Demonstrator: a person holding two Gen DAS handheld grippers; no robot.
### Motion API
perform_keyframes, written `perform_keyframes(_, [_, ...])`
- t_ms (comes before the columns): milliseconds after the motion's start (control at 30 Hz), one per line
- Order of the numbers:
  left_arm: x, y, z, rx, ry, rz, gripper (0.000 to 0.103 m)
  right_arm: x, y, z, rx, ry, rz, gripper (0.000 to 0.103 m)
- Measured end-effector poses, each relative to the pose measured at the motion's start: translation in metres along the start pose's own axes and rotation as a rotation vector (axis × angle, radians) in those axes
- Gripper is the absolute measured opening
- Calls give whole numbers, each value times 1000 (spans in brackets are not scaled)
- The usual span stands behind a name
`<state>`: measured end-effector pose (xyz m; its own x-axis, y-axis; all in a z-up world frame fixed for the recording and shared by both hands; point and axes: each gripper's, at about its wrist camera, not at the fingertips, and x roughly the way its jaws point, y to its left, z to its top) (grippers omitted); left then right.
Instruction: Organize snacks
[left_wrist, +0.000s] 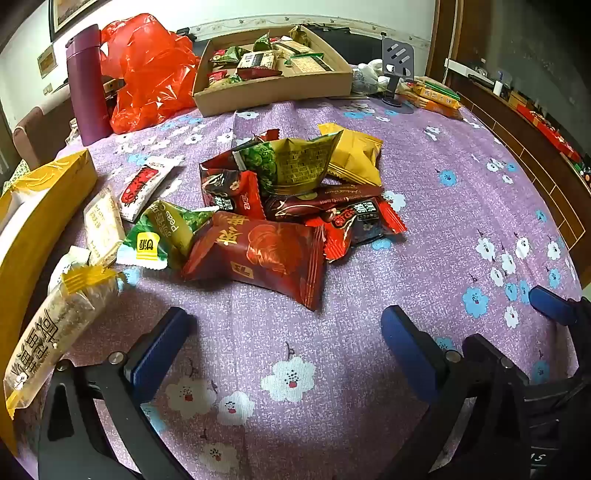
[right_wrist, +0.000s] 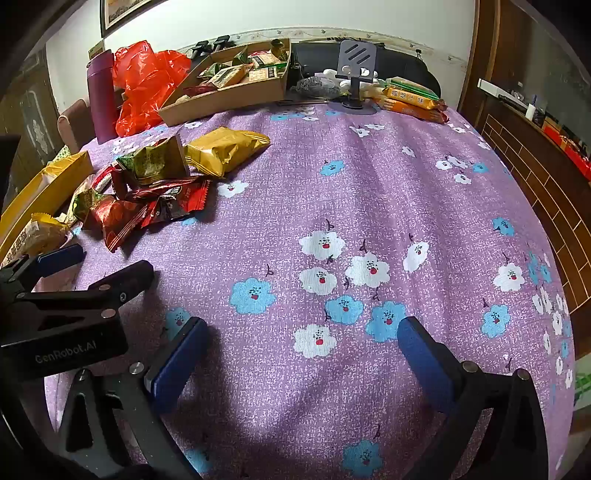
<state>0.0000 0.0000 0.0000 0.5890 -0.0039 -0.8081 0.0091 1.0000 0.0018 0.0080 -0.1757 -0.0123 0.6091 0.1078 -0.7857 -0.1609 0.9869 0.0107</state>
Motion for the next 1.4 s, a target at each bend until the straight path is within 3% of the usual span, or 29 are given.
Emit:
perform_keyframes(1200, [0, -1, 0, -1, 1, 0, 103, 0, 0, 0, 4, 0, -1, 103])
perform_keyframes(1400, [3, -2, 3, 16, 50, -5, 103, 1, 0, 2, -3, 11, 5, 103])
